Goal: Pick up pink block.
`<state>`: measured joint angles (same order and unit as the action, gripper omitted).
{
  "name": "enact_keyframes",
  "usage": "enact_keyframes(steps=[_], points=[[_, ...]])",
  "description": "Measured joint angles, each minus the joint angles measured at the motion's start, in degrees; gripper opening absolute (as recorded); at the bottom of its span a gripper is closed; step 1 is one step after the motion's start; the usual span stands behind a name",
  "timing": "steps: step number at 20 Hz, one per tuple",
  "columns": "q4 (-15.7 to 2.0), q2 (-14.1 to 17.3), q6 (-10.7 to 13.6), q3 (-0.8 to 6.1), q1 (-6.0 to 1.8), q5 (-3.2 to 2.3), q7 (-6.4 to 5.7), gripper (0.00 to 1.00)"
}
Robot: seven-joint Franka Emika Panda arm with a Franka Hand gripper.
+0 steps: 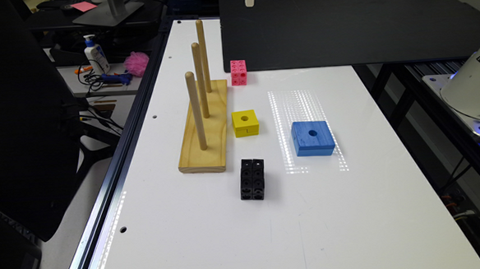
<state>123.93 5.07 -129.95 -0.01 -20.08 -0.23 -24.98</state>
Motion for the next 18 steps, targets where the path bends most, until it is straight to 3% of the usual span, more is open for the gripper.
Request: enact_keyframes(steps=[10,13,14,18], points=[[0.04,0.00,0.00,0.08,0.01,0.02,0.00,1.00],[0.04,0.00,0.00,0.44,0.03,0.08,-0.12,1.00],[0.04,0.00,0.00,2.66,0.05,0.13,-1.95,1.00],[0.04,0.00,0.00,3.88,0.05,0.13,-3.03,1.00]])
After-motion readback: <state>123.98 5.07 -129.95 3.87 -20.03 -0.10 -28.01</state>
